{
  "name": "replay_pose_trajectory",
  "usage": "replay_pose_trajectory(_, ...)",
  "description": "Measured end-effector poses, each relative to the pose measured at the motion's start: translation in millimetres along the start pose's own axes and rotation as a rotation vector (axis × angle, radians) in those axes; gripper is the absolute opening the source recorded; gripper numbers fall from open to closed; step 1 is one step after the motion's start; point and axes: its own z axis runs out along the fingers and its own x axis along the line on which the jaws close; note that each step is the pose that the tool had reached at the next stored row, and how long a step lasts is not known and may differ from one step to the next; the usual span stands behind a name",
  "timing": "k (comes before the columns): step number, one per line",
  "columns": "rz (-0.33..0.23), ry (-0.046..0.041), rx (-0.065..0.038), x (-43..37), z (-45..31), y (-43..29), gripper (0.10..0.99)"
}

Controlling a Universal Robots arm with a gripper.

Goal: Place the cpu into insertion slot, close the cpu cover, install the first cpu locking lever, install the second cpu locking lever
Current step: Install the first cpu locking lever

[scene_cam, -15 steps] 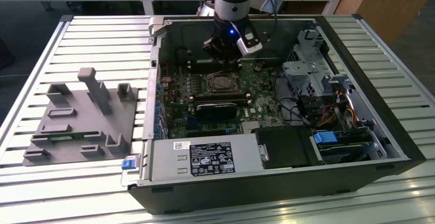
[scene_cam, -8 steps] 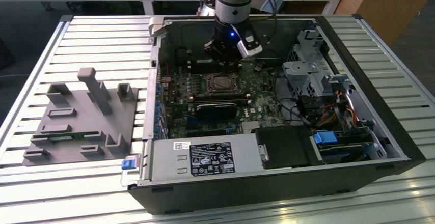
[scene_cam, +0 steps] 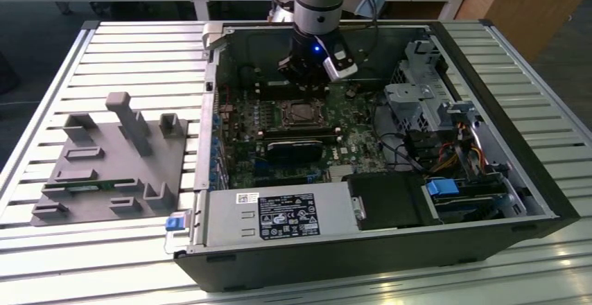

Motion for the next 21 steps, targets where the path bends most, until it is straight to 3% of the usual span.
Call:
replay_pose_trajectory(11, 0.000, -0.0005, 0.002, -0.1, -1.7, 0.2, 0.106)
replay_pose_trajectory(21, -0.001, -0.0027, 0.045, -0.1, 0.1, 1.4, 0.106)
